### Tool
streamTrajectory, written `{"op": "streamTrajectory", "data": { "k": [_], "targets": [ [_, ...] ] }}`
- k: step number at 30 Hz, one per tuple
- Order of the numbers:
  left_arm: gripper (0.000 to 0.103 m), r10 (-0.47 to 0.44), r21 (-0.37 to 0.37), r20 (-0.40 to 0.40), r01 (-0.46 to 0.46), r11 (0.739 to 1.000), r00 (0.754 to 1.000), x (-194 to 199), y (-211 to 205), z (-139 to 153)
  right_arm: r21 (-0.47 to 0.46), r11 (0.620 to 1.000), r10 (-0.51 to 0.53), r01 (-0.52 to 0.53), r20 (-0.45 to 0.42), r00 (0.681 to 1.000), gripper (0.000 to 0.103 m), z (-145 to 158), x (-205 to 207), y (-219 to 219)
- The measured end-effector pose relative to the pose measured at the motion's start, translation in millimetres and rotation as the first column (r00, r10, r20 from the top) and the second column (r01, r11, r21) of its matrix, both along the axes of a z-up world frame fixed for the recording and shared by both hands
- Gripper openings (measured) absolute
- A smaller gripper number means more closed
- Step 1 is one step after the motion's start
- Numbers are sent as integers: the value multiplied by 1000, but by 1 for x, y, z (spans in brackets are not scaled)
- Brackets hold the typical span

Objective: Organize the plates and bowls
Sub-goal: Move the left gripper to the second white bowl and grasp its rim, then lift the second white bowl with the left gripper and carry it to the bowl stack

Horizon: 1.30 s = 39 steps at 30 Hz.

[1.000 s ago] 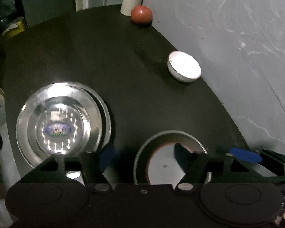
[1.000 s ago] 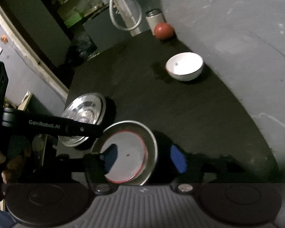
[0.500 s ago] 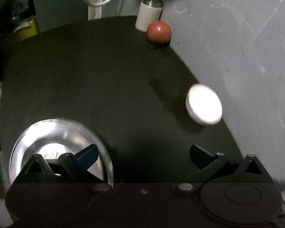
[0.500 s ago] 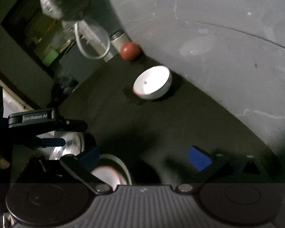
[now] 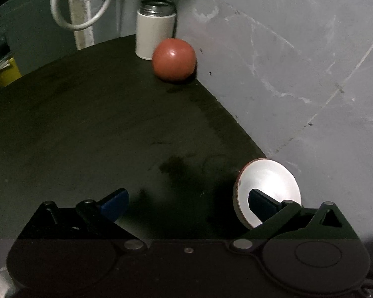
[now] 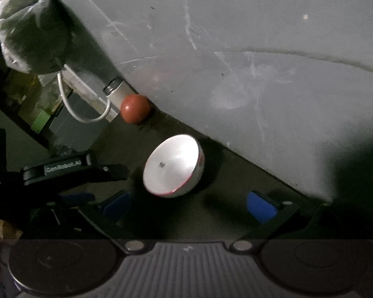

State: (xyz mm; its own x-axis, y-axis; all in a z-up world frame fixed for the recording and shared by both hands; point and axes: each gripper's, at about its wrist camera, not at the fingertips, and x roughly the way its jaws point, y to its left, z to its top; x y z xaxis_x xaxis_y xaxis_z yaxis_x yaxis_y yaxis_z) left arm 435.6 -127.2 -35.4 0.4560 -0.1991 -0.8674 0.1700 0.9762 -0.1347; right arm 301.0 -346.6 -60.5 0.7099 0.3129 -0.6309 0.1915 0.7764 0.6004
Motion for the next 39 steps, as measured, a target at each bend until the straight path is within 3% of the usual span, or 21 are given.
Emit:
{"op": "streamTrajectory", "data": {
  "k": [8,12,16,19,26,28,33,39],
  "targets": [
    [102,-79,54,-10,80,995,997,15,-17,-13,-64,998,-3,4,11,1000,92,-10,22,12],
    [102,-98,44,-45,100,994,994,17,-23,-19,-78,997,-1,1,-3,1000,80,-14,31,15],
    [98,-113,40,-49,115,992,992,16,-26,-22,-104,995,11,-12,-9,1000,60,-15,39,19],
    [92,-109,36,-61,111,993,992,19,-27,-23,-115,993,18,-19,-17,1000,54,-15,42,18],
    [70,-88,13,-74,89,996,993,20,-25,-23,-120,992,32,-35,-26,999,45,-16,44,19],
    [64,-89,7,-78,90,996,993,20,-26,-23,-113,993,38,-41,-25,999,38,-17,45,18],
    [34,-103,-62,-102,97,993,989,21,-26,-23,-110,993,49,-51,-21,999,32,-17,46,18],
    [11,-125,-107,-110,114,988,986,20,-31,-22,-100,993,57,-59,-23,998,29,-18,46,16]
  ]
}}
